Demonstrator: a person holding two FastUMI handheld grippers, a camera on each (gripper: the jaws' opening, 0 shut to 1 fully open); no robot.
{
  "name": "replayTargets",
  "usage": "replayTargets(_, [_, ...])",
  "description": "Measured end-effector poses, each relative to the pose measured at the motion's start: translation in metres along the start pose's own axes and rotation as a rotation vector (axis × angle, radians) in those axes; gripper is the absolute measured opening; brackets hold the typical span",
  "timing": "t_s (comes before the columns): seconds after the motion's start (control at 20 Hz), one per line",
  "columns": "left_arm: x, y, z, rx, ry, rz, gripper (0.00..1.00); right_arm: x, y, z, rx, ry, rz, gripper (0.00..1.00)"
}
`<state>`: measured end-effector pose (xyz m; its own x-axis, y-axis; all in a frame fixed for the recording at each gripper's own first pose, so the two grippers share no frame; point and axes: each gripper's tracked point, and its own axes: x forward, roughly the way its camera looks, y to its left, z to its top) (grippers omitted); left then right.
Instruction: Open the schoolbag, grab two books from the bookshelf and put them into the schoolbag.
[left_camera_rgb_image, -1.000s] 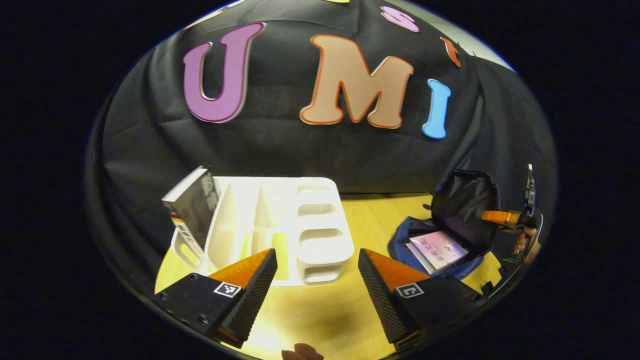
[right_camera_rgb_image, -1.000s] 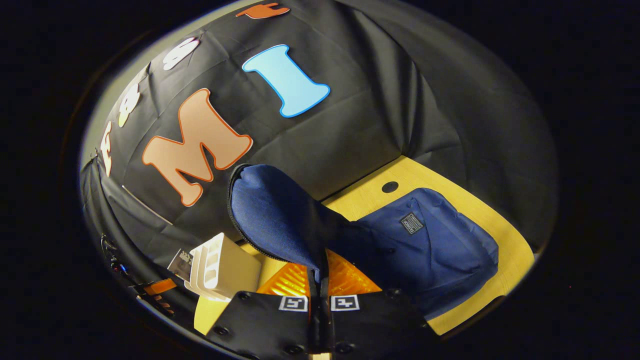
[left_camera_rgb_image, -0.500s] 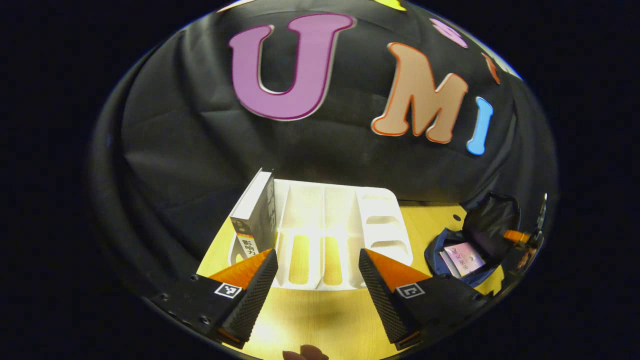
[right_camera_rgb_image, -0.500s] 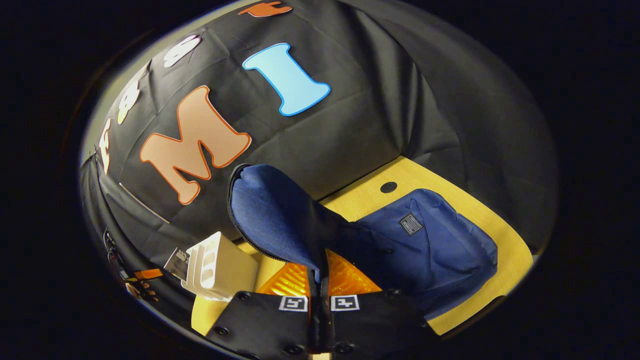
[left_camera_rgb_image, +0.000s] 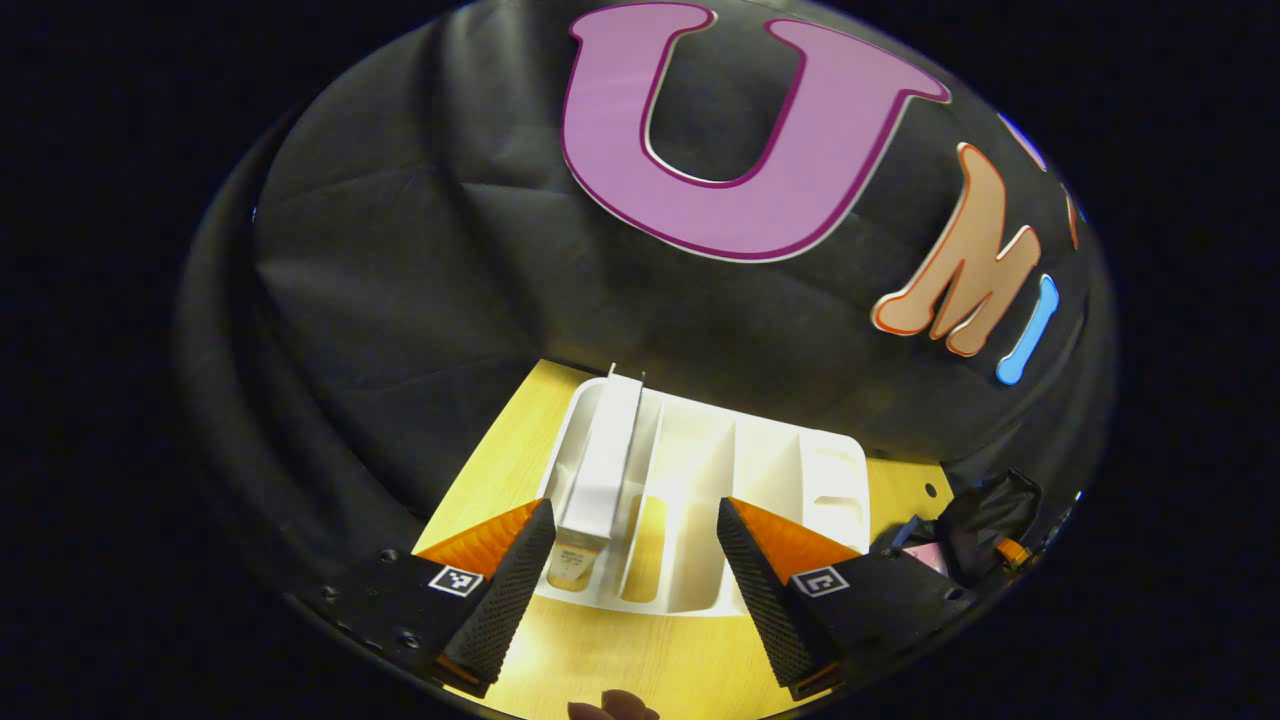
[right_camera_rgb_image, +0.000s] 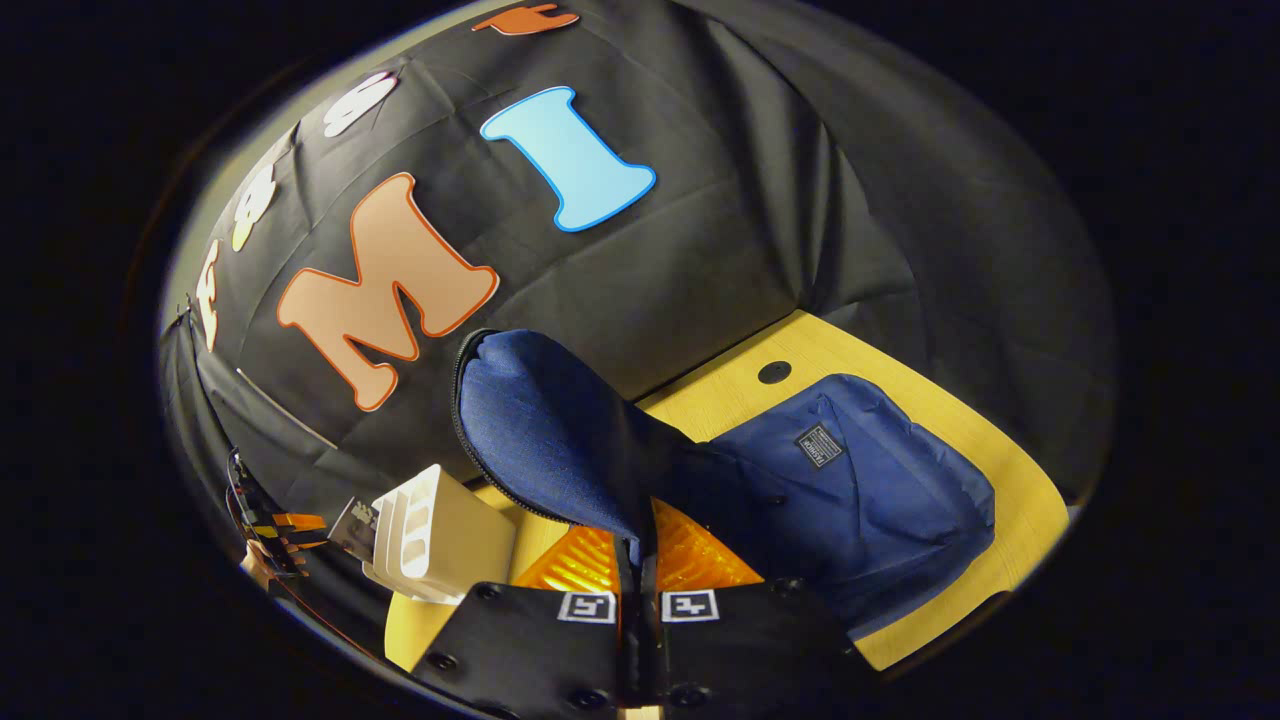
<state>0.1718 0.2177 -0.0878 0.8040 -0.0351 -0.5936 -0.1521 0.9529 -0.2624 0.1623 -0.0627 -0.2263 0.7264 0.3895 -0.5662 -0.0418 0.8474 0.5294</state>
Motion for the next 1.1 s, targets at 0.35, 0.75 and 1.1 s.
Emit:
replayTargets(0.35, [0.04, 0.011, 0.009, 0.071, 0.094, 0.028, 0.94, 0.0, 0.001, -0.002, 0.0, 0.007, -0.007, 0.03])
replayTargets(0.75, [0.074, 0.03, -0.003, 0.165, 0.243, 0.096, 0.95, -0.001, -0.001, -0.002, 0.009, 0.0, -0.02, 0.03])
replayTargets(1.1, [0.073, 0.031, -0.005, 0.214, 0.295, 0.142, 0.95, -0.001, -0.002, -0.004, 0.01, 0.004, -0.021, 0.03])
